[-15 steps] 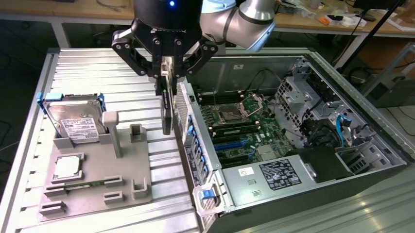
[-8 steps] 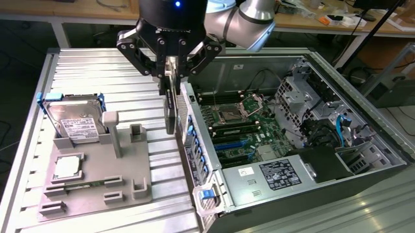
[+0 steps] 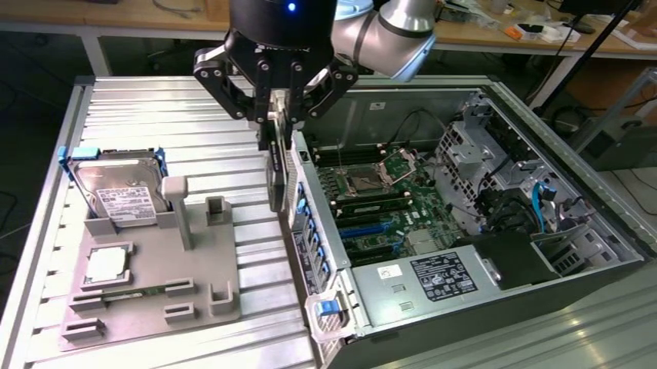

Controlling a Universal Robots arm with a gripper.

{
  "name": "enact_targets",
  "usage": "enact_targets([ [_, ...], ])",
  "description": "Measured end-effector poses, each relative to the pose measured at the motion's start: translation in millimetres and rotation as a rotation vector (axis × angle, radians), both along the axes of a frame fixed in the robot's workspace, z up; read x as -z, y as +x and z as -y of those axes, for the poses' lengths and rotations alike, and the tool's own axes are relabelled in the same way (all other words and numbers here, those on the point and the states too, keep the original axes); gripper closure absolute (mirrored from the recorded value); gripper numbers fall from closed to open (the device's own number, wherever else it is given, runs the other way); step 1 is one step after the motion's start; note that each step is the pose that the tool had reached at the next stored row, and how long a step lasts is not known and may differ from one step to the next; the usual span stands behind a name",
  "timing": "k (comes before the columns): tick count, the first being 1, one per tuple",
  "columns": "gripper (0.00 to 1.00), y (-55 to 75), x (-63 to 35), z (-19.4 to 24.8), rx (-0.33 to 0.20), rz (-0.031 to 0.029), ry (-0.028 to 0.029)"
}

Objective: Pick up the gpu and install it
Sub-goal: 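Pick up the gpu and move the gpu toward the slot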

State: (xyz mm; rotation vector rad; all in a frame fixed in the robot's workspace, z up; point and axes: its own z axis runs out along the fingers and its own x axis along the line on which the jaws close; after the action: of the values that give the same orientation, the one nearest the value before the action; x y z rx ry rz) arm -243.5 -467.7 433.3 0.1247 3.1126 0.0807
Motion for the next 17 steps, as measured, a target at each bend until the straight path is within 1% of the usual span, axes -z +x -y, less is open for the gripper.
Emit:
enact_targets([
  [17, 0.73, 14.0, -0.1, 0.0, 0.000, -0.0002, -0.0001],
])
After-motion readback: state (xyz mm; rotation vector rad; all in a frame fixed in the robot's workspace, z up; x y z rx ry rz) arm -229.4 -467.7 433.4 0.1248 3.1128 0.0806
